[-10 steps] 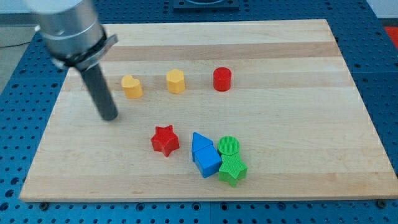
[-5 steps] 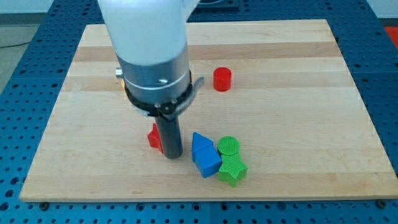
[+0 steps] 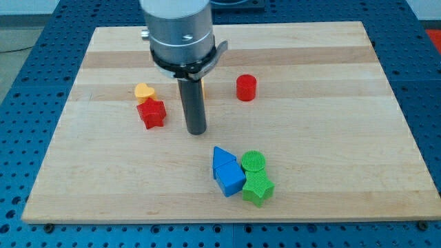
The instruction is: Move the red star to the left center
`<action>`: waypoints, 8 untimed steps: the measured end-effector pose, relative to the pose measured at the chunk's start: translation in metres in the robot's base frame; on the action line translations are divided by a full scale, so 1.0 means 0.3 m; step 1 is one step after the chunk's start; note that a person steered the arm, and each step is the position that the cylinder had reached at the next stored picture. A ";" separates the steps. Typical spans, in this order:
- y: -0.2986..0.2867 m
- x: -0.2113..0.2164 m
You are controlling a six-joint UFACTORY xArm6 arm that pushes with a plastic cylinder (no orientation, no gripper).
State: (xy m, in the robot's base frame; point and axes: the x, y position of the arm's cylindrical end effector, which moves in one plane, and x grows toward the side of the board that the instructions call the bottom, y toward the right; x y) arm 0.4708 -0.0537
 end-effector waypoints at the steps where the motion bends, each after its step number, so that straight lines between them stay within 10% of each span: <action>1: -0.129 -0.001; 8: -0.309 0.008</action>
State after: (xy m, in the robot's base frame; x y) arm 0.4731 -0.1465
